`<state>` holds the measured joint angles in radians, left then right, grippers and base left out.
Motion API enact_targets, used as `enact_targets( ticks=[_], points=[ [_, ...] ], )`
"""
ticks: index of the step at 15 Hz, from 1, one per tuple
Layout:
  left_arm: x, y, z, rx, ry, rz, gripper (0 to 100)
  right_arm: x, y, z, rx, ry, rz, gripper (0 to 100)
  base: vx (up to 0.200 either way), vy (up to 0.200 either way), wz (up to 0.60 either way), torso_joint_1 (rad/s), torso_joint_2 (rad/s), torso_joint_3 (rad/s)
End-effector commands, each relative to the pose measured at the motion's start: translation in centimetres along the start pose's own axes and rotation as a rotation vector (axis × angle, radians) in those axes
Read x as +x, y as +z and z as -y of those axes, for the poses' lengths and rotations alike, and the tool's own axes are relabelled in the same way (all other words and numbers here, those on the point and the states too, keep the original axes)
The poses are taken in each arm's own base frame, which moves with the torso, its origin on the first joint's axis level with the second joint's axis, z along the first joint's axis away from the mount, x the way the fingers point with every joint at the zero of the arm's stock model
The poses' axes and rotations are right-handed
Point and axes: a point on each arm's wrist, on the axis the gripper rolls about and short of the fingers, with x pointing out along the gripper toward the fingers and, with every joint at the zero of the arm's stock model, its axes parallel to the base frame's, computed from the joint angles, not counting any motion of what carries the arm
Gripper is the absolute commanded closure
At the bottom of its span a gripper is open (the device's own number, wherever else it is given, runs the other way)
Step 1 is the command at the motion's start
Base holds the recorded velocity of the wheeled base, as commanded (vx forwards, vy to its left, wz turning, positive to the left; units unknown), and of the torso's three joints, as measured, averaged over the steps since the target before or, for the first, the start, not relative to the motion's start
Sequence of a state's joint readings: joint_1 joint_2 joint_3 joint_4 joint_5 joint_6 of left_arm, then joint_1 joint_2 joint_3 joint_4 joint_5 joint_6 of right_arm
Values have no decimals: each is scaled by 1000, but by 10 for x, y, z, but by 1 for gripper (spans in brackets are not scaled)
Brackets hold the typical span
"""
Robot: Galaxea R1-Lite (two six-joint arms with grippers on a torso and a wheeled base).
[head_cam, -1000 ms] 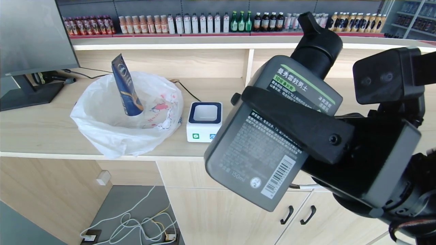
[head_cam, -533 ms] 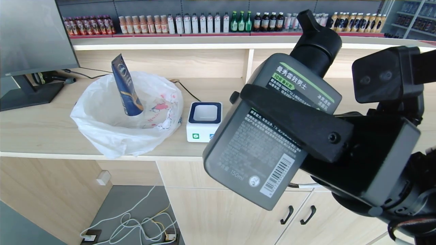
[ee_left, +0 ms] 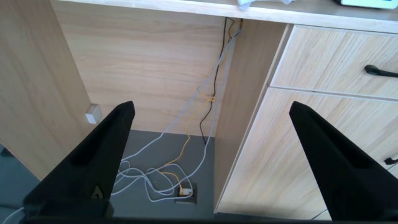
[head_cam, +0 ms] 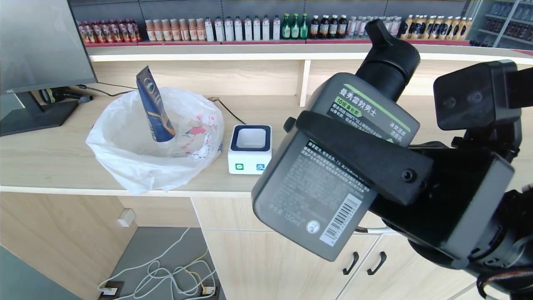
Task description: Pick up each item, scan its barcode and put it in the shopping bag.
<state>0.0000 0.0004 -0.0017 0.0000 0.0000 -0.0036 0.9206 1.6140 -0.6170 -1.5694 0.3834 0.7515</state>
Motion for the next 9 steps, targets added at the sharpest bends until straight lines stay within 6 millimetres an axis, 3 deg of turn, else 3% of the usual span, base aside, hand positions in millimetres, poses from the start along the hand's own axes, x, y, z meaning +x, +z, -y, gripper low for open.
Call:
enact_targets(
  ticks=[1,3,9],
  points=[
    [0,0,0,-1,0,0,0,-11,1,-2,-11,-26,-4,100,0,0,0,0,0,0],
    [0,0,0,-1,0,0,0,-28,-1,4,-72,-92,-21,100,0,0,0,0,0,0],
    [0,0,0,-1,0,0,0,-45,3,6,-323,-261,51,100,0,0,0,0,0,0]
  ],
)
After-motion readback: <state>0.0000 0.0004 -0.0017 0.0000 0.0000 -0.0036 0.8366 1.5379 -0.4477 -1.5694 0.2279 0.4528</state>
